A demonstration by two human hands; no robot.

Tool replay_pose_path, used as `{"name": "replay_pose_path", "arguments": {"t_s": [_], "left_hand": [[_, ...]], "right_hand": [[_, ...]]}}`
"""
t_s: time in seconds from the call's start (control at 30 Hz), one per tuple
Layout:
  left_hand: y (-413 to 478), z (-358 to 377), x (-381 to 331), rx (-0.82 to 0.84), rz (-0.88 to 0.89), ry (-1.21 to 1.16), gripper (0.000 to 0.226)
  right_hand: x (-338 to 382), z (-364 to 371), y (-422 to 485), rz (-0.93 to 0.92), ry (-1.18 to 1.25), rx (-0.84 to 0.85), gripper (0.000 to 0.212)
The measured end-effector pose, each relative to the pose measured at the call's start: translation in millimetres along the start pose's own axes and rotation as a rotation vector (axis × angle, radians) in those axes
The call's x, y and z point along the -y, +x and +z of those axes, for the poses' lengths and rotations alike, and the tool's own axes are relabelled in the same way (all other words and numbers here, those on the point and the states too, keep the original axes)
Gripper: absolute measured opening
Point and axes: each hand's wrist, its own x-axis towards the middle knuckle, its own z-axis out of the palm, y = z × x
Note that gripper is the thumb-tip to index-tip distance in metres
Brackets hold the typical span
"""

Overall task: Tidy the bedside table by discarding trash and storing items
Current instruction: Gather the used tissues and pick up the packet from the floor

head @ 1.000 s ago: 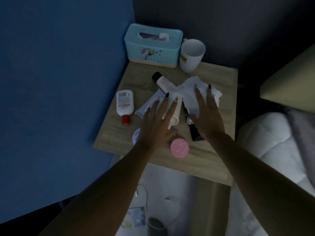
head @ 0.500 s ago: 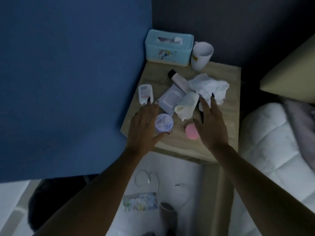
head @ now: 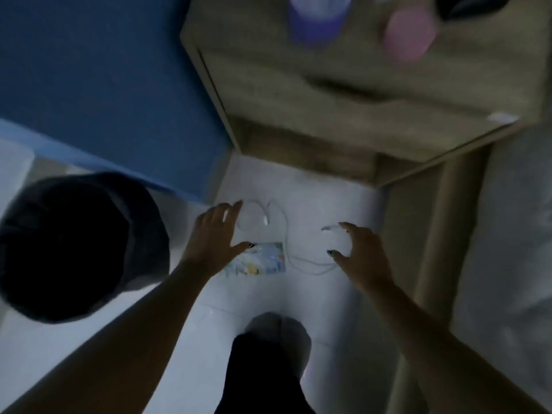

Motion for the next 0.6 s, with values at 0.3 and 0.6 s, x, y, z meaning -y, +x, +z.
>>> {"name": "replay_pose_path", "arguments": {"t_s": [0.3,0.6], "left_hand": [[19,223,52,0.304,0.035,0.177,0.116],[36,248,74,0.426,-0.030,0.062,0.080]], "right_hand": [[-76,213,39,-0.092,-0.204,0.173,0.073],[-91,233,45,-0.096,0.073,0.056,0.015]]}}
